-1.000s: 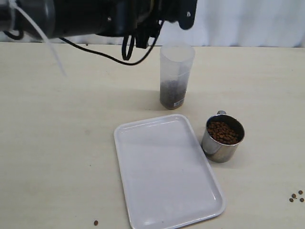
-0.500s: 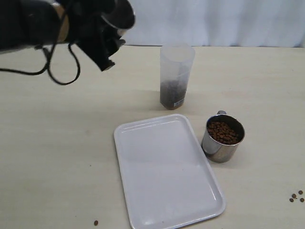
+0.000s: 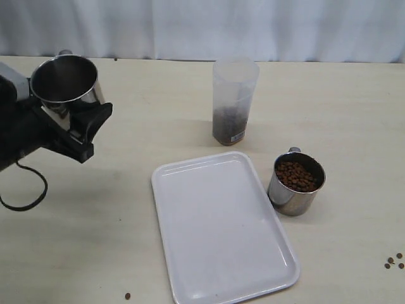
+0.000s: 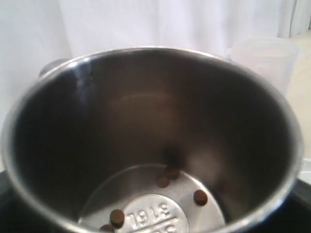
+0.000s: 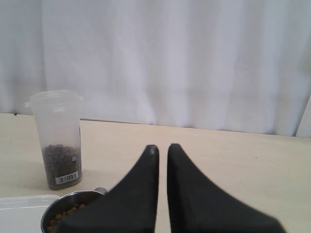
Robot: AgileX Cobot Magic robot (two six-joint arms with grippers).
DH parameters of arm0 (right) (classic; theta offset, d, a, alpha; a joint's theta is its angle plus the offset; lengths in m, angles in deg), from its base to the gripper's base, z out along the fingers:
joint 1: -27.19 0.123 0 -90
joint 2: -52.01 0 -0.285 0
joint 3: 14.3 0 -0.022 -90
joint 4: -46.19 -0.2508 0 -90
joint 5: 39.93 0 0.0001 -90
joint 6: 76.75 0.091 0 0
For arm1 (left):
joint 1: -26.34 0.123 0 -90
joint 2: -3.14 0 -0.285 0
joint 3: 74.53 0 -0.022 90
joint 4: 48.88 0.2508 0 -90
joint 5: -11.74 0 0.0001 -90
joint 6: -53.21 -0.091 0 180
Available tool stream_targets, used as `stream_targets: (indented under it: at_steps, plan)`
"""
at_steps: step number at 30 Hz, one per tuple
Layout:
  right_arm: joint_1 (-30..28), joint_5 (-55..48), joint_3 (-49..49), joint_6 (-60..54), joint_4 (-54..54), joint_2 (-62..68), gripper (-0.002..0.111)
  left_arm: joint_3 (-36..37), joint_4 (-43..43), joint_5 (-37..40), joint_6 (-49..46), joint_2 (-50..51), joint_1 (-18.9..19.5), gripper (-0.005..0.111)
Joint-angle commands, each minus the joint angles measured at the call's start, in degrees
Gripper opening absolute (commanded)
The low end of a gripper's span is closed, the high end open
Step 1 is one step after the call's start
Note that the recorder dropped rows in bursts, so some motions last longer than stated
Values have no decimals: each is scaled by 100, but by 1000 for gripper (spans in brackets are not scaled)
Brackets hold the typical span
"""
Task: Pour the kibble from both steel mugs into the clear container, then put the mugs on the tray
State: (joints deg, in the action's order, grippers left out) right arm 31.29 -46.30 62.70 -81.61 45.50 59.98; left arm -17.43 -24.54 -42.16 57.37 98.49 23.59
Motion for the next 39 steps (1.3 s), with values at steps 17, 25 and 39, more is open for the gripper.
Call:
stream_targets:
  at_steps: [17,25,39]
  plan:
    - [4,-39,22,-27,-12,-18,5,-294,-51,-607,68,1983,11,0]
    - [4,-39,22,-27,-12,-18,5,-641,358,-547,169,2511,11,0]
    - [4,-39,22,-27,-12,-18,5,-935,315,-168,157,2972,11,0]
